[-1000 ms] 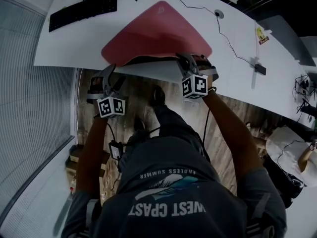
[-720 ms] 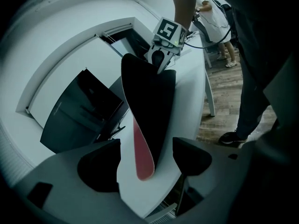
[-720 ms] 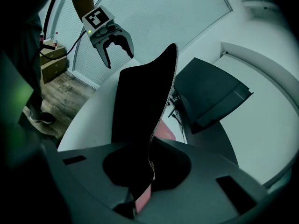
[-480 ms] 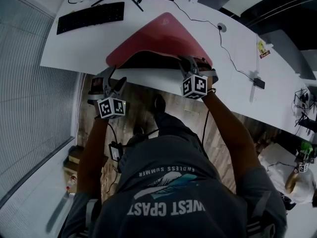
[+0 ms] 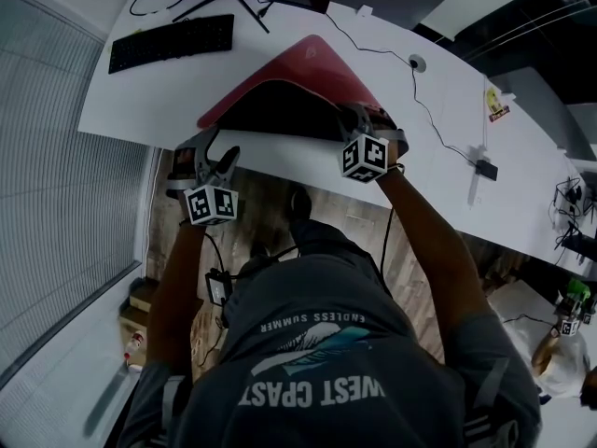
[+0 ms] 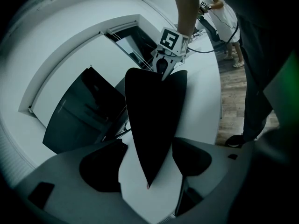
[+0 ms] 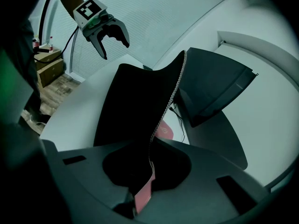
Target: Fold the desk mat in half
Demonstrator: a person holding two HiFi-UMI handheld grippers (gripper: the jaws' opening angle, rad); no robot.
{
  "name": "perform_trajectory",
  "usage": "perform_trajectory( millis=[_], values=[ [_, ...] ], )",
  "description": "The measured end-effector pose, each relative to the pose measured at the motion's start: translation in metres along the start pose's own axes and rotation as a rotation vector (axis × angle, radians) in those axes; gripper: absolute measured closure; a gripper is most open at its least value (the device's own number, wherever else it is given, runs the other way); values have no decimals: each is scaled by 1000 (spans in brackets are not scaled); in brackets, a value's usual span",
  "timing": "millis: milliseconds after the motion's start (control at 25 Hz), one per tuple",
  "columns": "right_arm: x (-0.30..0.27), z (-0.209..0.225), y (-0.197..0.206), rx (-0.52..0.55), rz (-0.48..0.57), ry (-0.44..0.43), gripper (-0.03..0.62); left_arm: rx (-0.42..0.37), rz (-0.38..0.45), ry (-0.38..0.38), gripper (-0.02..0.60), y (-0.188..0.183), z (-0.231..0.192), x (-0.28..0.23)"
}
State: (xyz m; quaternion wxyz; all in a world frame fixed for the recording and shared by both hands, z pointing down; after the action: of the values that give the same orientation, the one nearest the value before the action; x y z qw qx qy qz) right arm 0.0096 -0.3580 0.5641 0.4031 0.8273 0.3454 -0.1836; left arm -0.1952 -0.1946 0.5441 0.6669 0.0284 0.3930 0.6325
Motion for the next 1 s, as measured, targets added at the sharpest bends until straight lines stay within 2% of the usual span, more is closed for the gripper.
perform_trajectory(
  millis=[240,480,680,840,1000],
  values=[
    [-17,14,14,-17,-20,-9,553,10,-20,0,232,-4,-7,-7],
    [-38,26,34,-67,-45,-43,551,15,-35,-21,232,2,-10,-13],
    [-56,34,49,-90,-61,-88,547,24,-60,-8,233,5,-10,-16],
    [-71,34,65,-112,-80,-156,545,32,-65,-10,233,6,-9,-21],
    [-87,32,78,-168,-86,-275,542,44,-84,-1,233,9,-6,-23]
  ],
)
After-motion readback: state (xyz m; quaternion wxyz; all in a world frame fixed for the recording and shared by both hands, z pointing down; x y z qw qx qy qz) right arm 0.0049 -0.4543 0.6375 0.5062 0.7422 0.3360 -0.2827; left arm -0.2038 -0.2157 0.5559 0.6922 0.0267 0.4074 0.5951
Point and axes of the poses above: the fingertips, and each gripper's own axes: x backward along the fingers, z to its right, y out of its underside, the point moved 4 cm from there along x, backward along the fingers, and after that the axes turned 8 degrees about z, right-handed, at the moved point
